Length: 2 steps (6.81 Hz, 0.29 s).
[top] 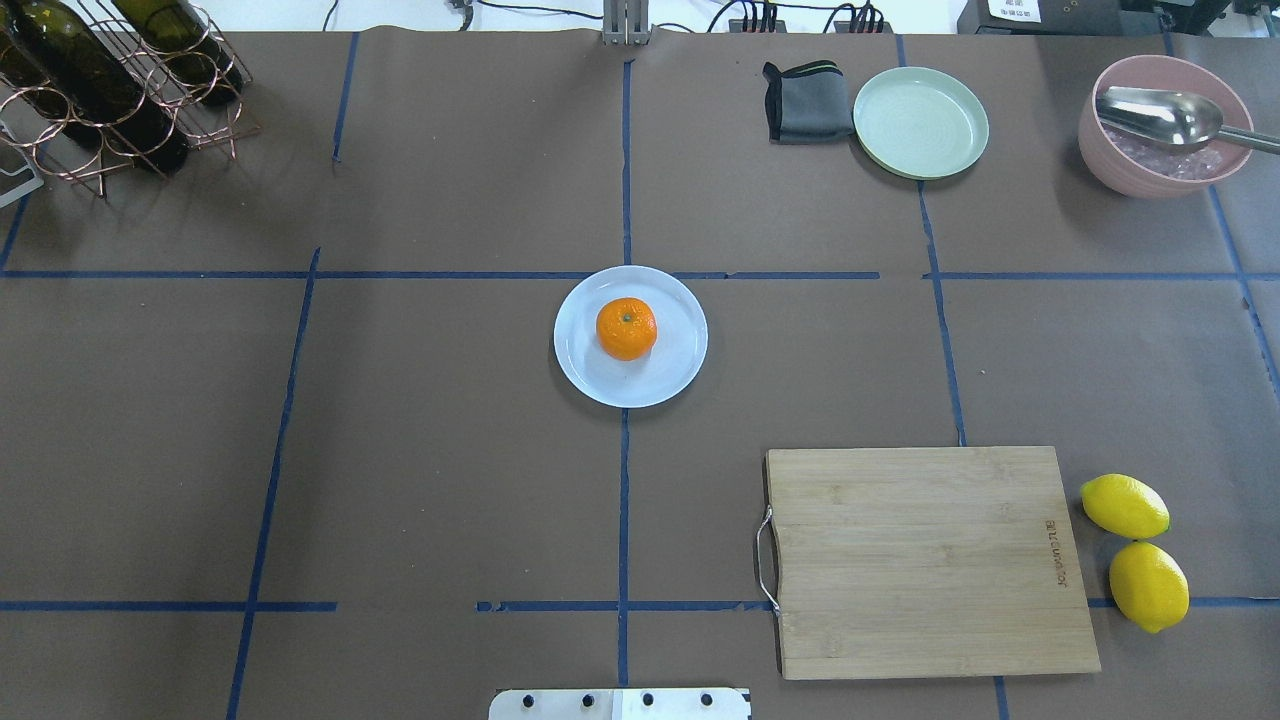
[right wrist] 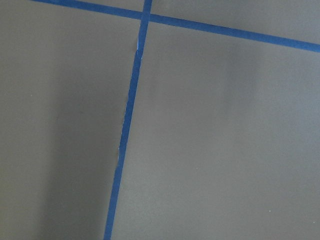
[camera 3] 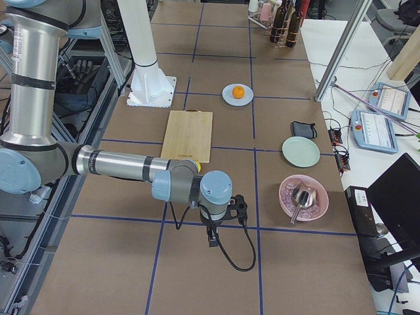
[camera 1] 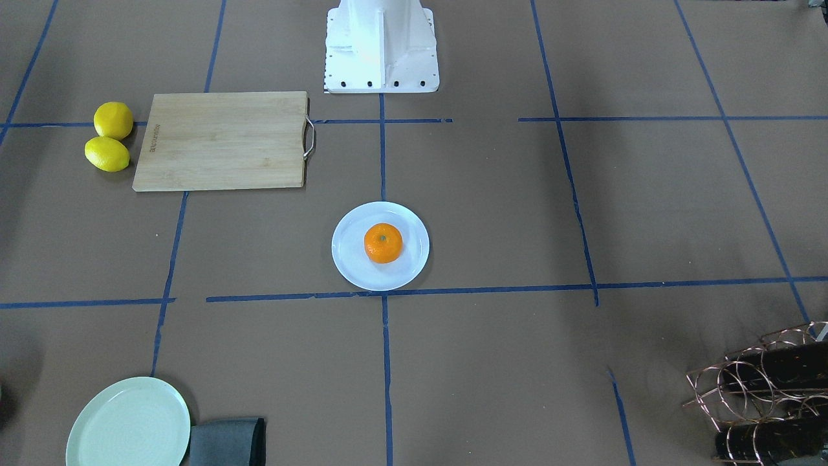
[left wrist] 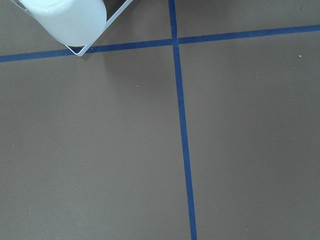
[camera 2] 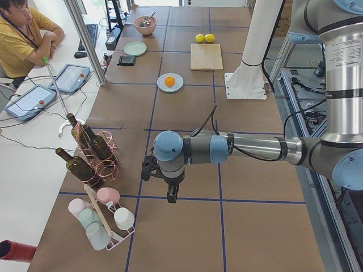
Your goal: Pick orange to plate
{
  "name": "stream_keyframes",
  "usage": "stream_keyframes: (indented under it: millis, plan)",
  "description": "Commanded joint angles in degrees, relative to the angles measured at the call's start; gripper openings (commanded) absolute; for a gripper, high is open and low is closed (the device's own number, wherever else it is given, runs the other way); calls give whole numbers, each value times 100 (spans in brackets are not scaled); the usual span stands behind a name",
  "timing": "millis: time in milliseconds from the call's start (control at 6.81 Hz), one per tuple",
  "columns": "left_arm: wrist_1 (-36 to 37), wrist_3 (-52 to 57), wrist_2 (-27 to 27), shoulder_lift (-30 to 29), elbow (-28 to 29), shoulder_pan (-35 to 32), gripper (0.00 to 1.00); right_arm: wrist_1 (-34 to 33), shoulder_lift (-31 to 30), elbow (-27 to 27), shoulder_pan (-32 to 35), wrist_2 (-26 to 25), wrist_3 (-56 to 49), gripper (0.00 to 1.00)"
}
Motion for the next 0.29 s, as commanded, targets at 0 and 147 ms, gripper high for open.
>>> stream_keyframes:
  millis: [0, 147]
  plan:
    - [-4, 0, 0, 0, 21, 0, 100, -6, 0, 0, 0, 0, 0, 100]
    - [-4, 0, 0, -9, 39, 0, 100, -6, 0, 0, 0, 0, -9, 100]
